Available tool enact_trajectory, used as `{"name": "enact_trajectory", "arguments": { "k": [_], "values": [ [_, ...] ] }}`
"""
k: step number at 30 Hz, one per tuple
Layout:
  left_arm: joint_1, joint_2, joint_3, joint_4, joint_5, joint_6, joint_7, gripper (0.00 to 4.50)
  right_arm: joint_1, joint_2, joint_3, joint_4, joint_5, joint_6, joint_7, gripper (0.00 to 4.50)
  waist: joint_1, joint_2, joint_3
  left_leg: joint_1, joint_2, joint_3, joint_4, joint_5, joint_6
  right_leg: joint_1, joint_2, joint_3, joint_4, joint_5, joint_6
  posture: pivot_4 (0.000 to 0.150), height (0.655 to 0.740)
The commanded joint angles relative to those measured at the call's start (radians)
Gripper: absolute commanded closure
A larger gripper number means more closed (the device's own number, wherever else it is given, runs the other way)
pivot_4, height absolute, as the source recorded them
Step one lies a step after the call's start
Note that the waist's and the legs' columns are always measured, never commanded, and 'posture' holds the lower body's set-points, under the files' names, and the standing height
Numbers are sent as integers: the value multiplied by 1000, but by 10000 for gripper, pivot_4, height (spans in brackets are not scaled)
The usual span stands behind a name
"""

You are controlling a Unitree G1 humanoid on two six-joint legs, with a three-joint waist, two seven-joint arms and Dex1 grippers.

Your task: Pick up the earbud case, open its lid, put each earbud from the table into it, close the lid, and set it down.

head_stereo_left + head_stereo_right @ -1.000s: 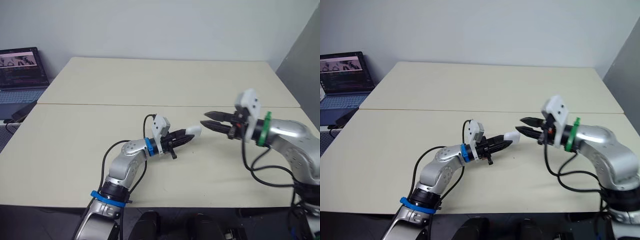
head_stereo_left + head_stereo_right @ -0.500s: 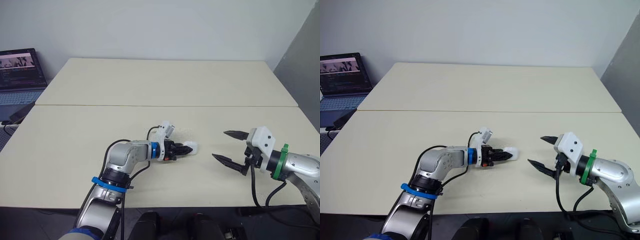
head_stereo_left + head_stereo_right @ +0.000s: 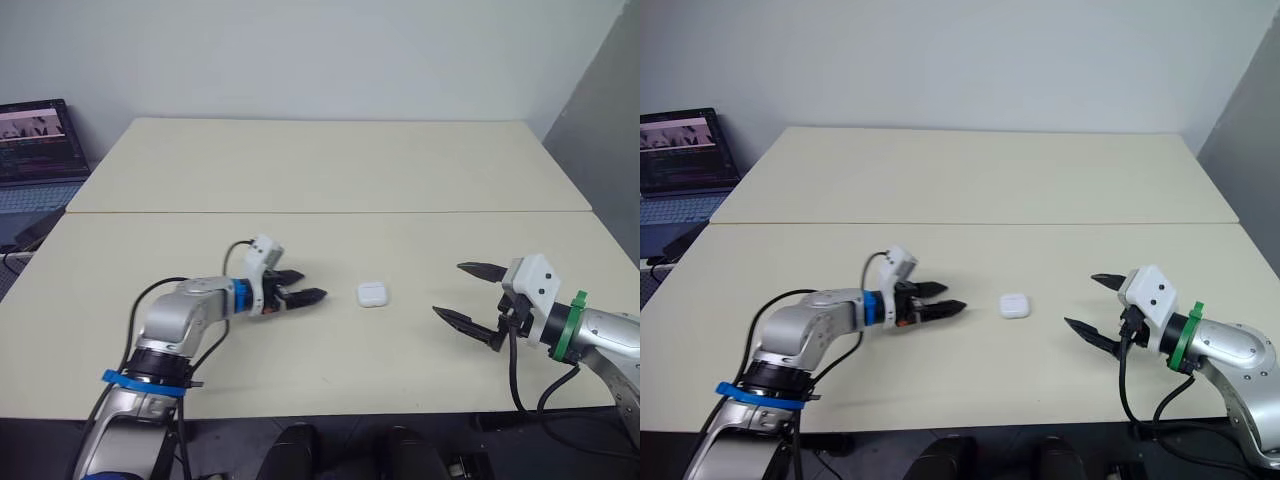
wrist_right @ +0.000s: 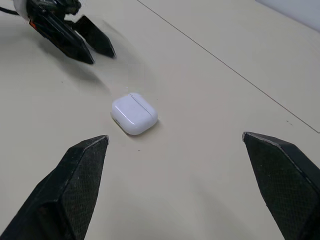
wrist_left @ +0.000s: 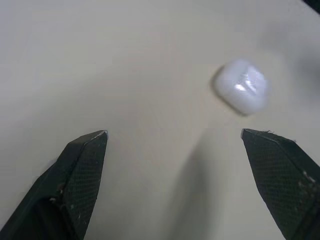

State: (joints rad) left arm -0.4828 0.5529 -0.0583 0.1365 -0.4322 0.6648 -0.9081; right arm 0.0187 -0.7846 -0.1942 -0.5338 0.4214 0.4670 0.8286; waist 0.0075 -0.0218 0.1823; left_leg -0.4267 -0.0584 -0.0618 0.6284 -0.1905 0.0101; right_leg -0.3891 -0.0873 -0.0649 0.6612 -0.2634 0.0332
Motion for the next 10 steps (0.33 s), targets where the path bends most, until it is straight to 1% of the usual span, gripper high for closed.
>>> {"name": "enact_trajectory", "arguments": {
  "k": [1,3,5,10],
  "values": [
    [-35,47,39,-41,42,-246,-95,139,-17,-22,-70,-23,63,13,21,0,11,0,0,0,0,0,0,0,0,0,0,0,-1,0,0,1500,7400],
    [-67,72,38,-4,104,-353,-81,139,-17,-33,-103,-36,94,33,23,0,20,0,0,-1,-1,0,1,0,0,0,-1,0,-2,1,0,1500,7400],
    [-90,98,43,33,134,-413,-92,139,-18,-46,-132,-45,112,51,16,0,22,0,0,-2,-1,0,1,0,0,0,-1,0,-3,1,-1,1500,7400],
    [-103,102,52,106,135,-458,-123,139,-28,-48,-154,-42,117,72,-21,0,17,0,0,-2,-1,0,0,0,0,0,-1,-1,-3,1,0,1500,7400]
  ]
}}
